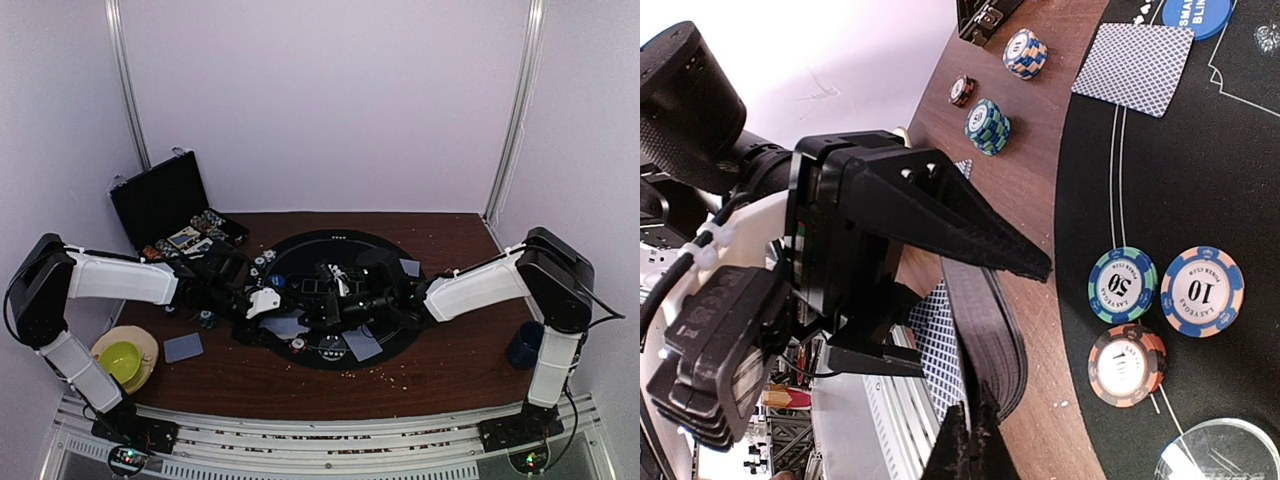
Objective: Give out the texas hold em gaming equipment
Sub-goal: Pick up the poker card from the face-down deck piles.
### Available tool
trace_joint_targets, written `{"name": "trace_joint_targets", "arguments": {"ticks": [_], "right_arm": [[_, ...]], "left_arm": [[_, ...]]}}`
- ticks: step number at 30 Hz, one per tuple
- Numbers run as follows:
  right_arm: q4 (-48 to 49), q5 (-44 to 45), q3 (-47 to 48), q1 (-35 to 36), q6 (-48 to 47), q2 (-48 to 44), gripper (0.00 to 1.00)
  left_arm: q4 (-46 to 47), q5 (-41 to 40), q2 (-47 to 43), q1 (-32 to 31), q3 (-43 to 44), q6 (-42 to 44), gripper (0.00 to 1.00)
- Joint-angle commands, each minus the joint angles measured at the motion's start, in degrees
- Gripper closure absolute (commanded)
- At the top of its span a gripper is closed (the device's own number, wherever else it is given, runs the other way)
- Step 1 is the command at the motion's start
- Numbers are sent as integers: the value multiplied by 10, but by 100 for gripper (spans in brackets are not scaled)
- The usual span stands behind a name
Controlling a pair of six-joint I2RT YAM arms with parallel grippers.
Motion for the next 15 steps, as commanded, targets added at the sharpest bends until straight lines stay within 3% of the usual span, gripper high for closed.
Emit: {"name": "trace_joint_targets", "arguments": {"ticks": [1, 15], "right_arm": [[-7, 7, -15, -5, -13, -37, 100], [-14, 21, -69, -50, -19, -130, 100]], "left_arm": [[3, -8, 9, 4, 7, 2, 48], [4, -13, 10, 4, 8, 1, 48]]}}
